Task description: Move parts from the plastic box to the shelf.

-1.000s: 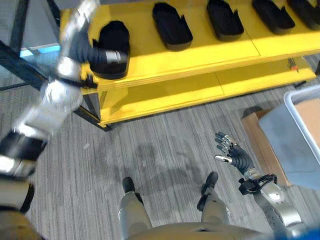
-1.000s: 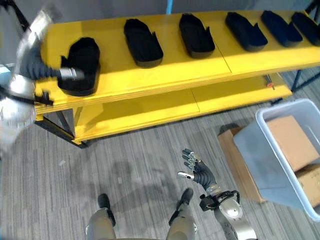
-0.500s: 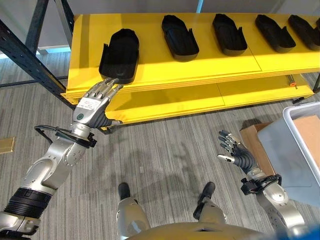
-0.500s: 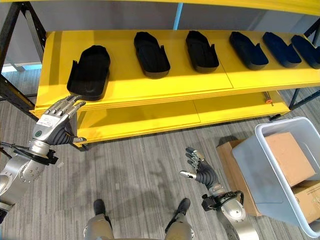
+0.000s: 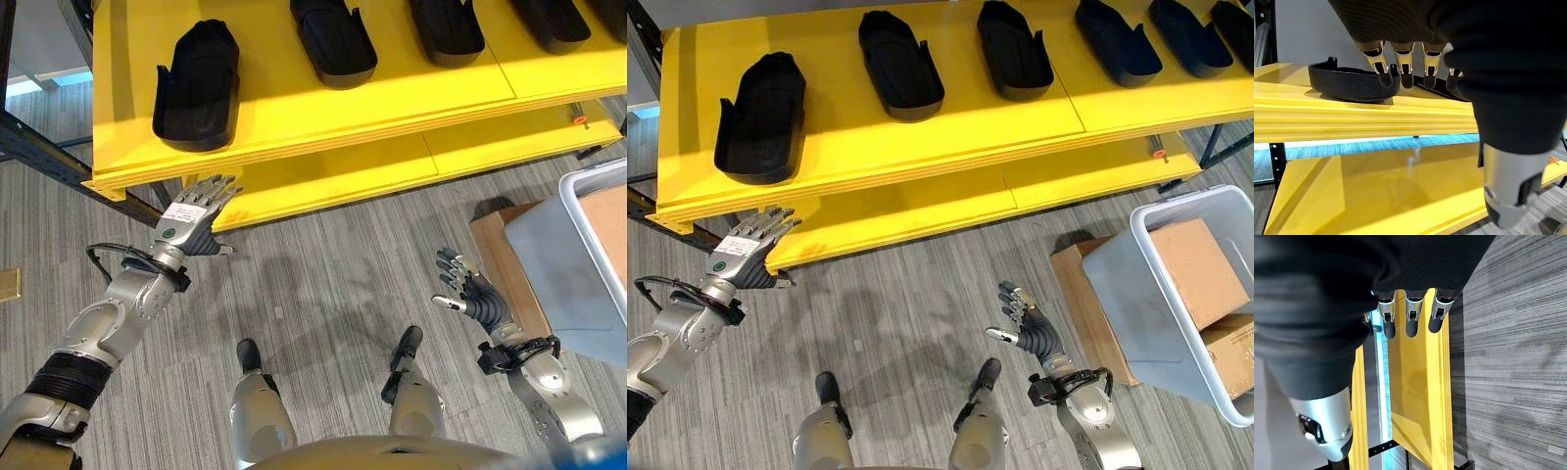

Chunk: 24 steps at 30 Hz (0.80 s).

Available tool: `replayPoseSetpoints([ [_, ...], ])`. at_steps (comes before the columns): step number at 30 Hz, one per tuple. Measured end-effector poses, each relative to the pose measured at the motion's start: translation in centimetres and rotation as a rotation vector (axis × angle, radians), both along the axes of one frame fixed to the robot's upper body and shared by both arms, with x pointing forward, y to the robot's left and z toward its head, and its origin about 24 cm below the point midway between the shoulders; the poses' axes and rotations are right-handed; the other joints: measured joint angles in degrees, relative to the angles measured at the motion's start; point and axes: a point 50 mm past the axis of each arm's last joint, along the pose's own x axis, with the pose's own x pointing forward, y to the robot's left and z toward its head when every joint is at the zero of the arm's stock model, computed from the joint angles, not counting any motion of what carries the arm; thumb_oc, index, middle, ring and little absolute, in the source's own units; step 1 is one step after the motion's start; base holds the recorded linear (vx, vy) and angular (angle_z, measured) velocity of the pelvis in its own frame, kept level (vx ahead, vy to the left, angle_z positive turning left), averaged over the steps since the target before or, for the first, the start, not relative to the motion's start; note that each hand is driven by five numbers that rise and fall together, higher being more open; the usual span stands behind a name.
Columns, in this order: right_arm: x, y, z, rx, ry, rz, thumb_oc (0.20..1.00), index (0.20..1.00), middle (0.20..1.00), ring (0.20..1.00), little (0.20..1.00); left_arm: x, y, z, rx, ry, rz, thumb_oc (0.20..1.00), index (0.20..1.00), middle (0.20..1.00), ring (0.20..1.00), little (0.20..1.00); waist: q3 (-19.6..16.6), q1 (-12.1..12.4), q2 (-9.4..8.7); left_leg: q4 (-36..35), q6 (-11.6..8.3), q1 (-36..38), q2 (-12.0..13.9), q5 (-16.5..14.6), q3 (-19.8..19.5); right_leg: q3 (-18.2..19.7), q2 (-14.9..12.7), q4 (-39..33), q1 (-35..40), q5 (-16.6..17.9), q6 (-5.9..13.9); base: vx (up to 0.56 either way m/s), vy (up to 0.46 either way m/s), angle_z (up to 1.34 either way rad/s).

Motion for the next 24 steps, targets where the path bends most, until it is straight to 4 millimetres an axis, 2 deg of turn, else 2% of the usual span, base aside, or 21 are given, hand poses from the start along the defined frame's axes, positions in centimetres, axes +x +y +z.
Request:
replayPoseSetpoints([
  [4, 0.0, 0.0, 0.0, -0.002, 0.0, 0.001, 1.0, 1.0, 1.0, 1.0, 1.0, 0.4, 0.4, 0.0, -0.007, 0.003, 0.02, 1.0, 1.0, 1.0, 1.0, 1.0, 0.07, -0.17, 0.08, 0.34, 0.03, -0.42, 0.13, -0.12, 0.09, 0.05, 0.0, -0.01, -0.35, -0.06, -0.06, 0.0, 0.0, 0.0],
  [7, 0.0, 0.0, 0.0, -0.001, -0.001, 0.008, 1.0, 1.0, 1.0, 1.0, 1.0, 1.2, 1.1, 0.5, -0.015, -0.009, 0.069, 1.0, 1.0, 1.0, 1.0, 1.0, 0.12, -0.12, 0.06, 1.62, 0.13, -1.49, 0.46, -0.7, 0.49, 0.53, 0.06, 0.0, -1.33, 0.07, -0.04, 0.01, 0.014, -0.06],
  [13, 0.0, 0.0, 0.0, -0.002, 0.0, 0.008, 1.0, 1.0, 1.0, 1.0, 1.0, 1.9, 1.3, 1.4, -0.023, -0.042, 0.091, 1.0, 1.0, 1.0, 1.0, 1.0, 0.21, -0.59, 0.19, 1.89, 0.0, -1.7, 0.75, -1.02, 0.88, 1.08, 0.32, 0.0, -1.99, 0.1, -0.05, 0.01, 0.01, -0.05],
  [19, 0.0, 0.1, 0.0, -0.002, 0.005, 0.018, 1.0, 1.0, 1.0, 1.0, 1.0, 3.5, 2.4, 3.8, -0.011, -0.12, 0.153, 1.0, 1.0, 1.0, 1.0, 1.0, 0.28, -1.72, 0.29, 2.31, -0.11, -2.67, 0.94, -1.15, 0.9, 1.34, 0.45, 0.01, -2.92, 0.1, -0.05, 0.01, 0.004, -0.01],
  [22, -0.1, 0.0, -0.1, -0.009, 0.016, 0.033, 1.0, 1.0, 1.0, 1.0, 1.0, 5.4, 2.5, 5.8, -0.03, -0.158, 0.186, 1.0, 1.0, 1.0, 1.0, 1.0, 0.83, -2.3, 0.88, 2.92, -0.06, -3.14, 1.19, -1.32, 0.9, 1.48, 0.54, 0.27, -3.33, 0.15, -0.11, 0.01, 0.005, -0.02],
  [24, -0.1, -0.2, 0.0, -0.024, 0.019, 0.04, 1.0, 1.0, 1.0, 1.0, 1.0, 5.8, 2.4, 6.3, -0.027, -0.168, 0.186, 1.0, 1.0, 1.0, 1.0, 1.0, 0.91, -2.81, 0.99, 2.95, -0.09, -3.16, 1.21, -1.35, 0.91, 1.5, 0.55, 0.27, -3.35, 0.15, -0.11, 0.0, 0.0, 0.0],
])
